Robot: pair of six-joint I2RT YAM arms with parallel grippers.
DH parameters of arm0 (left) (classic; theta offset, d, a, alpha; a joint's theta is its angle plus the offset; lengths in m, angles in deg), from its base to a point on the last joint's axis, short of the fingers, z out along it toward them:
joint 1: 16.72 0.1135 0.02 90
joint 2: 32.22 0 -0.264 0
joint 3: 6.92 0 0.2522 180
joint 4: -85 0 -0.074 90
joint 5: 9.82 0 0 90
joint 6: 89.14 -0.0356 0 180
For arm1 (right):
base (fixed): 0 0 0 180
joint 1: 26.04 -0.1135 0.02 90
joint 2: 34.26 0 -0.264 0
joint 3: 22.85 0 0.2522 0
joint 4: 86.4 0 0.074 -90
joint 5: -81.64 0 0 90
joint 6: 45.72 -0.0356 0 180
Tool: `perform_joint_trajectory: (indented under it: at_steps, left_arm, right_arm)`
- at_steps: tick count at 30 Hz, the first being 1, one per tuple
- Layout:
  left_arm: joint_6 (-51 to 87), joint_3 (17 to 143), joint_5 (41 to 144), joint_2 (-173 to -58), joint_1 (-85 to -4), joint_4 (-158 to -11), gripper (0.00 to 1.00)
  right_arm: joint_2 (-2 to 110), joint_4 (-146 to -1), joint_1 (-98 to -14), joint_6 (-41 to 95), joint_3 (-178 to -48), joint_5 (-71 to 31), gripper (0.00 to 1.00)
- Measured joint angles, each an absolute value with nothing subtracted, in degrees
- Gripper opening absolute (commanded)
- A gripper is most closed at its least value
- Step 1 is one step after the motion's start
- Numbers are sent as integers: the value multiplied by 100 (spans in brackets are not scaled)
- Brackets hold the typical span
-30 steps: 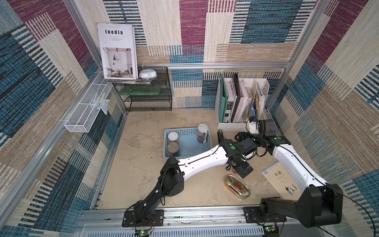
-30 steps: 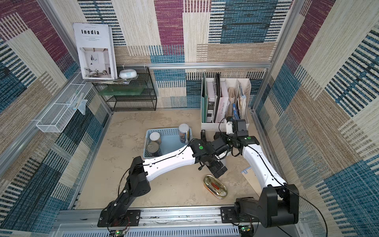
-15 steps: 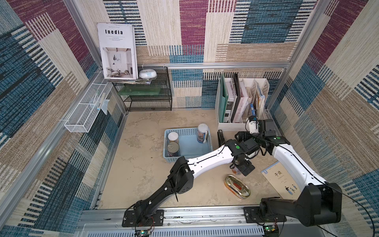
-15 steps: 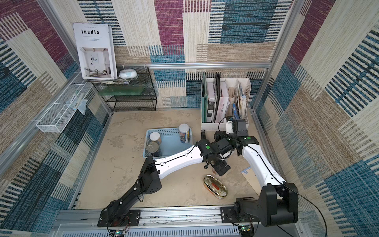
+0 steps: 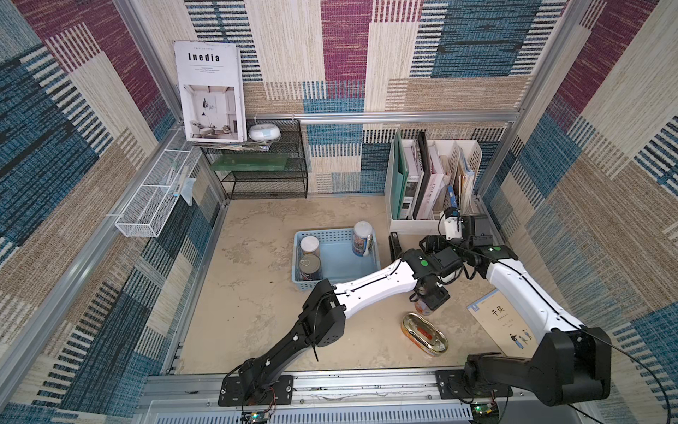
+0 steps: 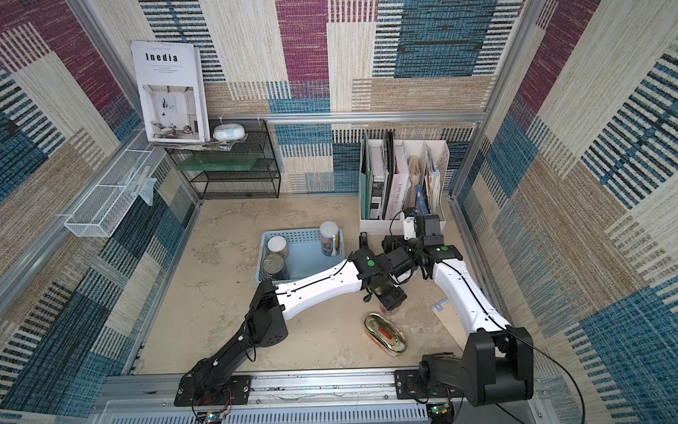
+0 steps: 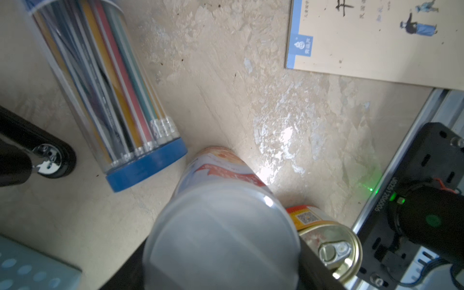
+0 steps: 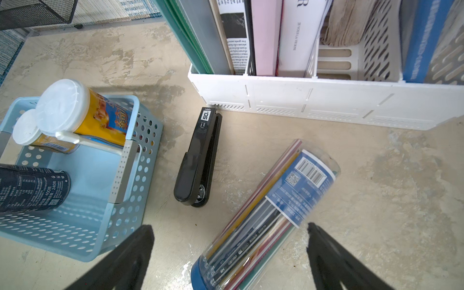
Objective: Put the canned food in the basket
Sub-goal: Pick up the canned food from the center of the board, then place the canned food in the basket.
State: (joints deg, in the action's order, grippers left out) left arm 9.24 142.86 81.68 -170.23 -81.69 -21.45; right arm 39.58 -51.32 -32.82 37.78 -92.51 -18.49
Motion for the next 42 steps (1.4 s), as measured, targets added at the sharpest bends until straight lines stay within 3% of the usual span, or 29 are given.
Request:
perform_joint_trajectory:
  at_steps: [16,26,32,37,42]
  left_arm:
    - [987,13928,8019,-15321,-8110,-1889,40]
    - [640,12472,7980,-14143,-7994,-1745,38]
    - [45,11576,8120,-13784,-7668,-2368,36]
    - [821,10936,7390,-12860,-6848,-1843,35]
    - [946,10750,7597,-12641,-6794,-1961,35]
  right_arm:
    - [3889,-4896,-3284,3789,-9181,-1852,99]
    - [3913,-5042,-3350,4036,-9161,-2155,99]
    - [3956,-5110,-3376,4178,-9153,-2280,99]
    - [3952,-4961,-3304,3905,-9148,-2053,99]
    - [3954,-4944,-3278,3798,-9148,-2020,99]
